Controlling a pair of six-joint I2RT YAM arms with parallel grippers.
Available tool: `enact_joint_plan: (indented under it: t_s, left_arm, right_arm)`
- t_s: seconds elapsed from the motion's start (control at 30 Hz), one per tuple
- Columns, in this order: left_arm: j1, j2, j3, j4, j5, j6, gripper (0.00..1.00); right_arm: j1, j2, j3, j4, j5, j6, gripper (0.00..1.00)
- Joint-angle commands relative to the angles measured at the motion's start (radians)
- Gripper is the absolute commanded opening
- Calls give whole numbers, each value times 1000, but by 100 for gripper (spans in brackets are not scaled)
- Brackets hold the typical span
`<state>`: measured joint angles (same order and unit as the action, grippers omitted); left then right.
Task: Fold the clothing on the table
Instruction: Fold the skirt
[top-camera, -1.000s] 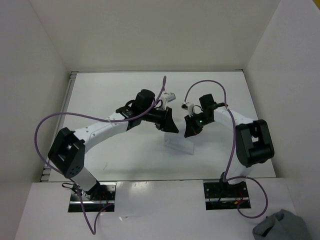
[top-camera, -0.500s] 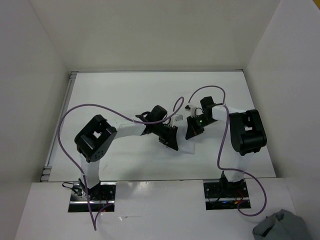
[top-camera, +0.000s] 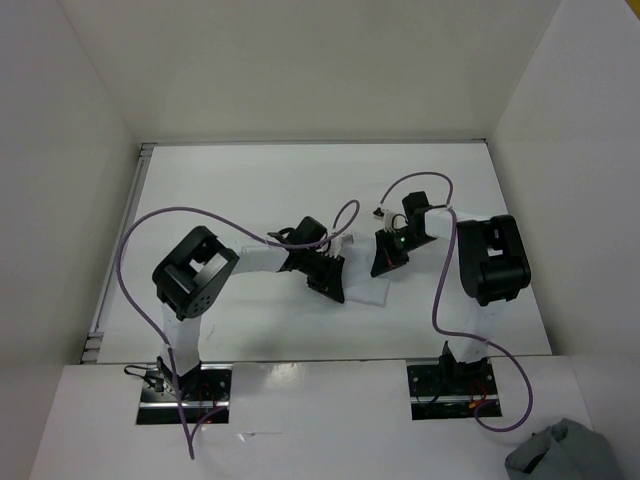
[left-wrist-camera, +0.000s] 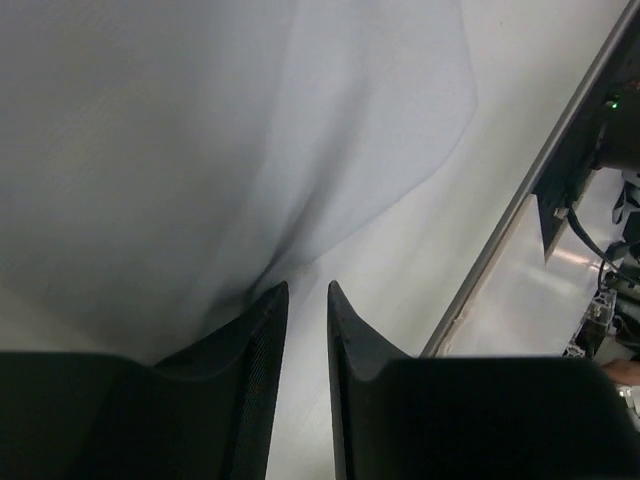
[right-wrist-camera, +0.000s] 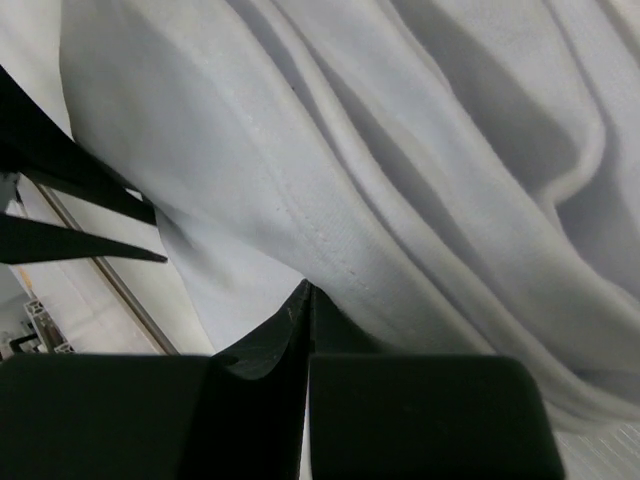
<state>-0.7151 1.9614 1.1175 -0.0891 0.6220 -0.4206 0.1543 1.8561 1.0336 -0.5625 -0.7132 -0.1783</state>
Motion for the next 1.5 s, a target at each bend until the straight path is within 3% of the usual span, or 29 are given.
enact_joint_plan:
  t_s: [0.0, 0.3, 0.43, 0.77, 1.07, 1.23, 1.33, 1.47]
  left_arm:
    - [51, -48, -57, -41, -96, 17, 31]
    - [108, -294, -50, -98, -266, -61, 34]
    - [99, -315, 2, -43, -223, -73, 35]
    - [108, -89, 79, 17, -131, -43, 35]
    - [108, 66, 136, 6, -176, -33, 35]
    - [117, 59, 124, 15, -194, -33, 35]
    - [117, 2, 123, 5, -206, -33, 35]
    - [108, -154, 148, -9, -228, -33, 35]
  right_arm:
    - [-9, 37, 20, 64, 112, -10, 0]
    - [-9, 46, 20, 64, 121, -10, 0]
    - [-9, 28, 20, 64, 97, -30, 0]
    - [-73, -140, -3, 65, -100, -95, 0]
    - [-91, 67, 46, 12, -80, -81, 0]
    - [-134, 118, 46, 23, -69, -50, 0]
    - [-165, 127, 58, -14, -139, -95, 0]
    - [-225, 39, 69, -172, -444, -301, 0]
